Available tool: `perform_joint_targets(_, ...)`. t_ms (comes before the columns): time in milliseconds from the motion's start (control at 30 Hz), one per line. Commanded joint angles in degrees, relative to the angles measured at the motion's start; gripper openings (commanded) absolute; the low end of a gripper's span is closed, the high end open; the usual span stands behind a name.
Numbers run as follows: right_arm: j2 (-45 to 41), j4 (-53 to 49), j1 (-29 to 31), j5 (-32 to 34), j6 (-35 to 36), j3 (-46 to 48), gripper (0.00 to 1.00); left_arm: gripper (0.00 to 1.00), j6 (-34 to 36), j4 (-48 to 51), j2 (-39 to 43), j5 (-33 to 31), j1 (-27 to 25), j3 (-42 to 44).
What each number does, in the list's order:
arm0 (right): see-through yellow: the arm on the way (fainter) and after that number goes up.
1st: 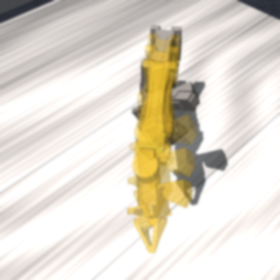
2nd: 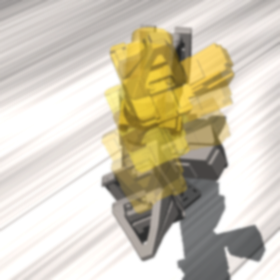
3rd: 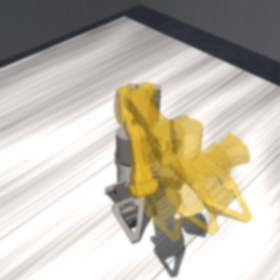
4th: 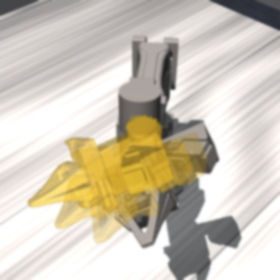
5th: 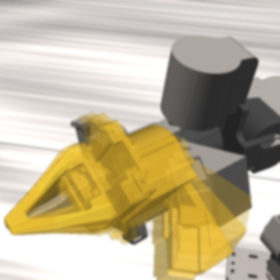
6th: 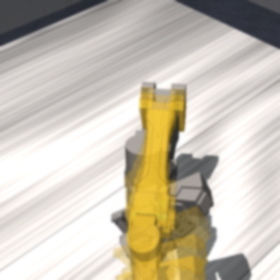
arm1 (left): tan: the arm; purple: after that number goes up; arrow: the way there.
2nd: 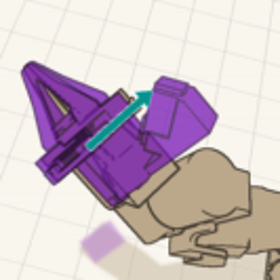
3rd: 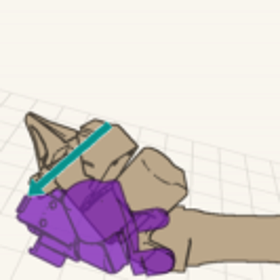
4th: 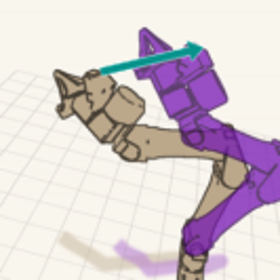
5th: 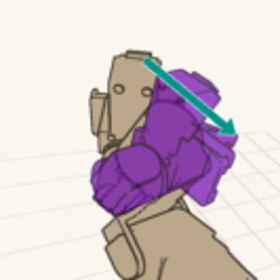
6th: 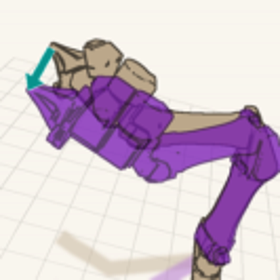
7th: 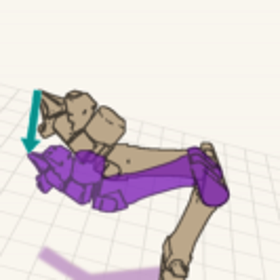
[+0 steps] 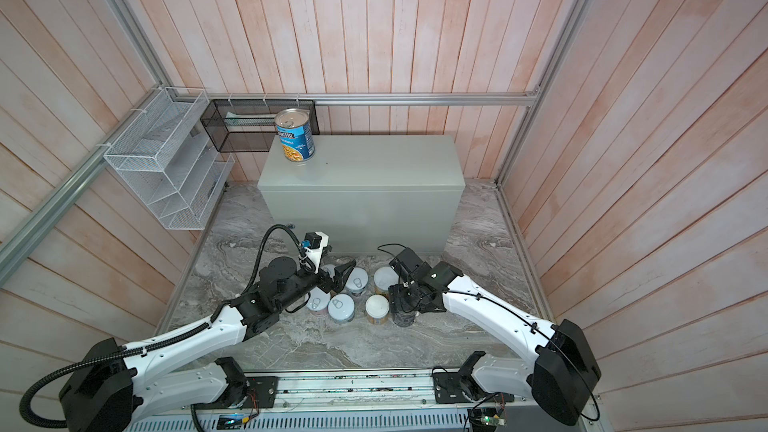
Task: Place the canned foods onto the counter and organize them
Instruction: 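Close the right gripper on the la sicilia can and lift it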
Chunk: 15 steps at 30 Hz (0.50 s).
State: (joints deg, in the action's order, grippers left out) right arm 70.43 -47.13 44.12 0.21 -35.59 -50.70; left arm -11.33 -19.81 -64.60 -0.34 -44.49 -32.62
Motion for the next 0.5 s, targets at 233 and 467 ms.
perform_joint_targets(233,-0.9,-1.0,-0.2,0.5,1.0,-3.1,0.46,1.0,0.9,-2.6,-0.3,2.6,-0.1,1.7)
perform_joint_targets(467,-3.1,0.8,-0.5,0.6,0.5,-2.1,0.46,1.0,0.6,-3.0,-0.9,3.5,-0.1,1.7)
